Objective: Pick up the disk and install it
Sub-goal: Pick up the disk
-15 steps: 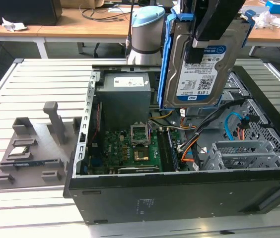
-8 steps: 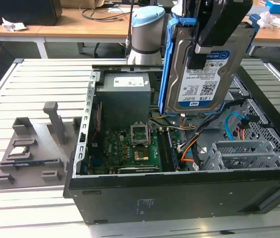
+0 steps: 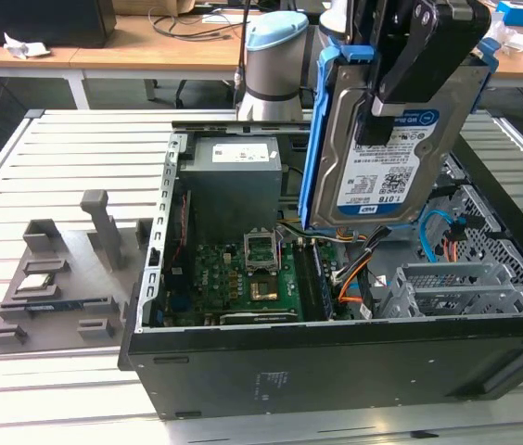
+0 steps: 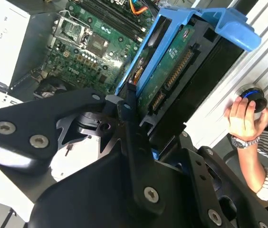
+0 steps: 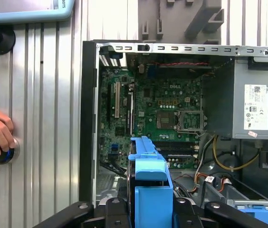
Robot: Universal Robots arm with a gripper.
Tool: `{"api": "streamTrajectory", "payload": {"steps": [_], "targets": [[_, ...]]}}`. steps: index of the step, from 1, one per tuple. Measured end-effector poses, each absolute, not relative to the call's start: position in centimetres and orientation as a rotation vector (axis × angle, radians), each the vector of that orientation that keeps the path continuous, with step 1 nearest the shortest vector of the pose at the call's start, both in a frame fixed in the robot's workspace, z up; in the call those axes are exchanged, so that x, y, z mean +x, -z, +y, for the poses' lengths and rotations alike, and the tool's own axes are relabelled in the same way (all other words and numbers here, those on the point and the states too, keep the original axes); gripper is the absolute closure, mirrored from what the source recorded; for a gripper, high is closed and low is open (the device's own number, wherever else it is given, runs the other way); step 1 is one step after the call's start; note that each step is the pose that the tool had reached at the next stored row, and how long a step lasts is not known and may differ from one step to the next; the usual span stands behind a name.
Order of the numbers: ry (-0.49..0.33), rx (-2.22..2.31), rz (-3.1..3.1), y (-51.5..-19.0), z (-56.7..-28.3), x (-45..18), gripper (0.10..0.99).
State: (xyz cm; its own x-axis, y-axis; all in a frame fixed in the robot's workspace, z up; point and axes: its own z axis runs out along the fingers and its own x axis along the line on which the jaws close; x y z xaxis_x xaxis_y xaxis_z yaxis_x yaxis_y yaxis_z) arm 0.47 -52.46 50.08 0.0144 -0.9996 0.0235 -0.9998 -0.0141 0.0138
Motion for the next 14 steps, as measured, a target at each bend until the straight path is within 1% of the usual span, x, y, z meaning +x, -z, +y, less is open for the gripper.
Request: {"api": "streamTrajectory", "payload": {"steps": [8,10,14], "targets": [[-0.011,2.218,-2.187,-50.0,-54.4,0.5,0.725],[0.011,2.229,-2.197,-50.0,-55.3,0.5,0.725],[0.036,2.24,-2.209,-49.8,-55.7,0.5,0.725]]}}
